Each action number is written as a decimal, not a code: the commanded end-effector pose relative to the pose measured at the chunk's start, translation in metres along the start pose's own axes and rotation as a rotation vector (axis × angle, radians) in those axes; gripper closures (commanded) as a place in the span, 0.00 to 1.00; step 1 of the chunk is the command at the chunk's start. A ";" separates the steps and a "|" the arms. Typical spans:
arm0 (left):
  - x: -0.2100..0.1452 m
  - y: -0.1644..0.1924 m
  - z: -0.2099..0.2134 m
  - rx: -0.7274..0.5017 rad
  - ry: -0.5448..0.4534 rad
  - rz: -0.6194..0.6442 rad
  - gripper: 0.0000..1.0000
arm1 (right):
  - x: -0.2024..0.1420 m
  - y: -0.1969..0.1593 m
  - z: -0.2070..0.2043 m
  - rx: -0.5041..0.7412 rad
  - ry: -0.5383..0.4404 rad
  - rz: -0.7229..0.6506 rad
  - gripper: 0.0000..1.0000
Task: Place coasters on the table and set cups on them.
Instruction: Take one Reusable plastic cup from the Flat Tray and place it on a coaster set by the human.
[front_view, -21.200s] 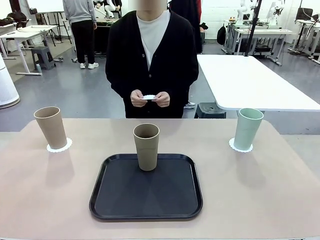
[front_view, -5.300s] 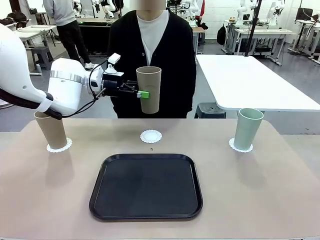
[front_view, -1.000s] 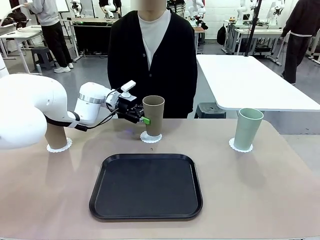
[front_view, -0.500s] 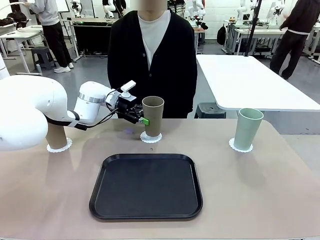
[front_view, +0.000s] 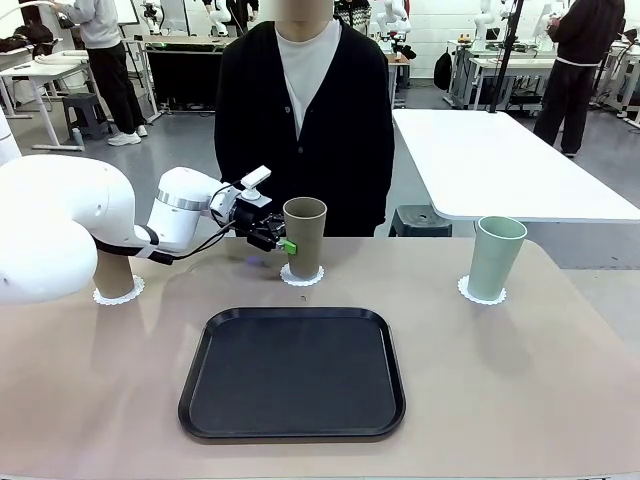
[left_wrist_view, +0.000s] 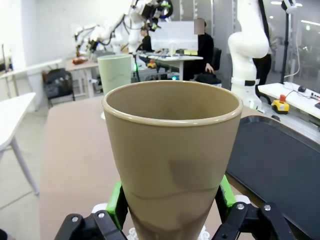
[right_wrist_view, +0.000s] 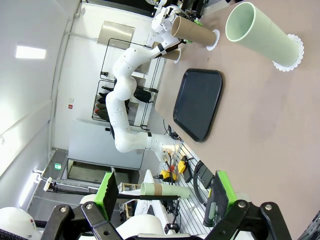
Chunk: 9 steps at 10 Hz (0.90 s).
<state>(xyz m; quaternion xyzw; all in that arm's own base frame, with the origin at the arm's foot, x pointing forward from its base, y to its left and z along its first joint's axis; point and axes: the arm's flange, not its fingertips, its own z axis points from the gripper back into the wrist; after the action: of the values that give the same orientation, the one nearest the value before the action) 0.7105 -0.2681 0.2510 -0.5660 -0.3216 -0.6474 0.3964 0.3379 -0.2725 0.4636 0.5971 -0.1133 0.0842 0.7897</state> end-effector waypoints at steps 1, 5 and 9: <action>0.004 0.013 0.007 -0.032 0.023 0.021 0.13 | 0.000 0.000 0.001 0.003 -0.002 -0.004 0.00; 0.002 0.012 0.008 -0.039 0.039 0.022 0.00 | 0.000 0.000 0.001 0.003 -0.002 -0.004 0.00; 0.002 0.011 0.011 -0.045 0.047 0.030 0.00 | 0.000 0.000 0.001 0.003 -0.002 -0.004 0.00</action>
<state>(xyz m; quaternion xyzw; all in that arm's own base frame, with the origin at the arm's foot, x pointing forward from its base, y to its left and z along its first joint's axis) 0.7103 -0.2649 0.2511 -0.5644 -0.3107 -0.6545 0.3955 0.3379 -0.2725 0.4636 0.5971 -0.1133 0.0842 0.7897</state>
